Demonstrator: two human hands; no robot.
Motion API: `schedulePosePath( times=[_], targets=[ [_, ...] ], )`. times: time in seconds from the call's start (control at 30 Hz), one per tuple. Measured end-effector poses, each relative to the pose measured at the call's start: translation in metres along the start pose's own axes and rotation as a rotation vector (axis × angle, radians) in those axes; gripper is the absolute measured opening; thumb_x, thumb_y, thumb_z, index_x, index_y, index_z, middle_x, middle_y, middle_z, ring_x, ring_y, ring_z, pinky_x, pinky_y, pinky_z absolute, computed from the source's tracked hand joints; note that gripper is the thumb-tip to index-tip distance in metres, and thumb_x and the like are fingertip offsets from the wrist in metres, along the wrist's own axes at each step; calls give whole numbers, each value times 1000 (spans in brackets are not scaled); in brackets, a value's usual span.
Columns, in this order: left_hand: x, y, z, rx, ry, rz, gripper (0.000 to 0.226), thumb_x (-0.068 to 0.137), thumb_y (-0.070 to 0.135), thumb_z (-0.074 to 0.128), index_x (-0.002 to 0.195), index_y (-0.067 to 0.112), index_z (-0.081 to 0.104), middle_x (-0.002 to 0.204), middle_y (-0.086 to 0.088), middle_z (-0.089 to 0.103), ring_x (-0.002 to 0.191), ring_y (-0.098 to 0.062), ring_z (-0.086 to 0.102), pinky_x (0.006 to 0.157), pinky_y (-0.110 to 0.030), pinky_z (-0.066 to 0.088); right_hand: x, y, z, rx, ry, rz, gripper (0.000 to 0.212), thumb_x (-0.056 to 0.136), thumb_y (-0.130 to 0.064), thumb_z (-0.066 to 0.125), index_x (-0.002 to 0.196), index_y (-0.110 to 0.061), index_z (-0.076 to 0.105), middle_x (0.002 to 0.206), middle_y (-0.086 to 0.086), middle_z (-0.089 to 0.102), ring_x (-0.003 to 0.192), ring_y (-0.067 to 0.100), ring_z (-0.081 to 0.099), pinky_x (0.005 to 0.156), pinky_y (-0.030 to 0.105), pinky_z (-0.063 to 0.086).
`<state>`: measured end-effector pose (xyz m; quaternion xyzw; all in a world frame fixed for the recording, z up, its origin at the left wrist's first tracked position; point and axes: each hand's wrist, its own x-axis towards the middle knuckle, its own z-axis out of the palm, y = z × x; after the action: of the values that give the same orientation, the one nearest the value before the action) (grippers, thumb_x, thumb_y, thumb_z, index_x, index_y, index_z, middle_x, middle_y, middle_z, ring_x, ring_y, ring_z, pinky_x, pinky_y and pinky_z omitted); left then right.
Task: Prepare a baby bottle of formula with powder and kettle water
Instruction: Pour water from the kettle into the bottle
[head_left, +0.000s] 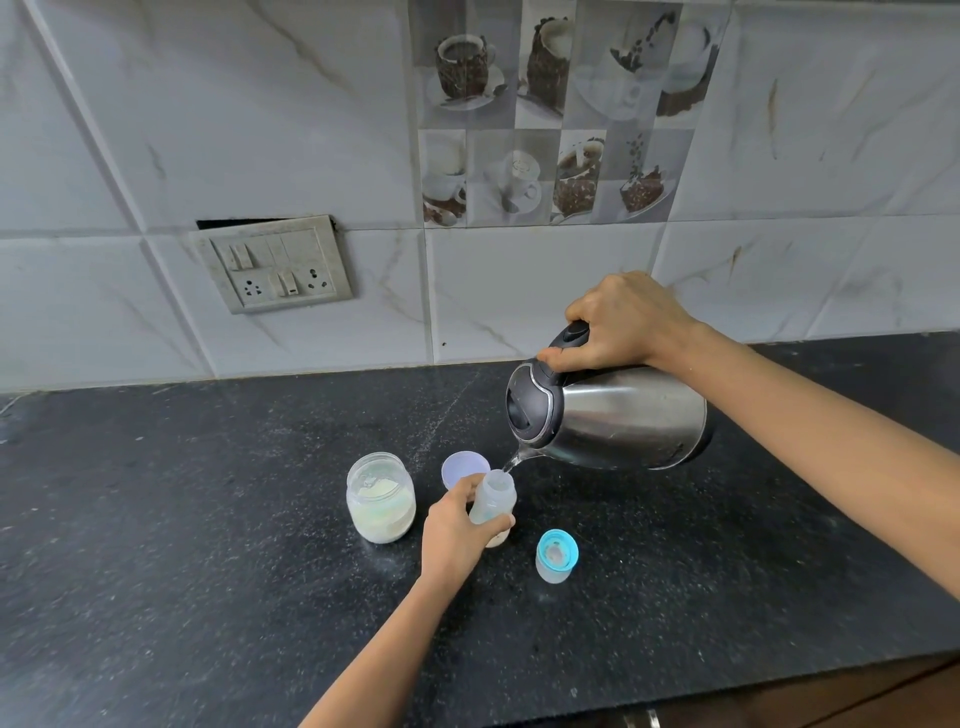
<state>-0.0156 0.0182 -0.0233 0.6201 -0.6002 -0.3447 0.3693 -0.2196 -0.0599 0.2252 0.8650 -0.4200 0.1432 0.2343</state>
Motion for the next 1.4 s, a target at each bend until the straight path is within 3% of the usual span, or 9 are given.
schedulePosePath(
  times=[0.17,0.33,0.5,0.63,0.8,0.97,1.1,1.23,1.4],
  targets=[
    [0,1,1,-6,5,-3,58,61,38,83,112,39,56,98,24,59,94,0,57,77,-14,41,-10,1,9,34,-25,92,64,68,-71,50,44,-12,44,37,-7,33,45,21,41,45,21,17],
    [-1,1,2,-46,9,-15,55,59,41,81,108,39,58,98,21,64,93,5,58,75,-13,41,-32,11,27,220,-1,294,69,66,-74,46,46,-9,48,37,-1,42,43,20,45,48,27,36],
    [1,0,3,-56,21,-25,56,62,37,83,113,33,60,104,16,66,97,0,59,83,-20,46,-61,19,51,370,67,517,63,65,-73,52,41,-16,42,36,-4,37,39,11,38,44,25,26],
    [1,1,4,-57,27,-34,55,65,33,84,113,33,58,106,15,64,98,-2,58,87,-21,45,-85,30,70,505,119,682,69,66,-77,49,55,-11,66,46,5,56,48,21,54,47,30,37],
    [0,0,6,-48,29,-55,56,66,30,84,115,33,56,106,16,62,99,-4,57,88,-22,45,-112,45,87,656,203,843,54,73,-68,54,47,-21,61,42,-6,51,45,13,48,52,31,38],
    [0,-3,9,-41,32,-55,56,67,30,84,115,33,56,104,18,61,97,-3,57,85,-20,42,-133,66,107,857,259,956,65,75,-55,60,65,9,64,62,28,59,59,36,55,62,40,45],
    [2,-6,11,-43,35,-61,58,67,30,84,118,30,56,109,15,63,100,-5,57,89,-25,45,-148,81,112,990,269,1091,55,74,-50,63,45,-8,46,43,-4,40,46,10,40,58,32,31],
    [2,-8,13,-49,50,-45,54,67,27,83,114,34,56,109,15,64,101,-4,58,89,-26,46,-173,96,124,1079,332,1272,42,72,-48,67,47,-19,49,48,-1,48,54,17,49,67,34,38],
    [2,-10,13,-62,70,-58,54,67,28,82,108,44,51,105,23,59,98,0,56,83,-19,41,-191,99,130,1162,332,1348,37,70,-47,65,43,-24,55,47,-8,55,49,6,54,72,35,39]
  ],
)
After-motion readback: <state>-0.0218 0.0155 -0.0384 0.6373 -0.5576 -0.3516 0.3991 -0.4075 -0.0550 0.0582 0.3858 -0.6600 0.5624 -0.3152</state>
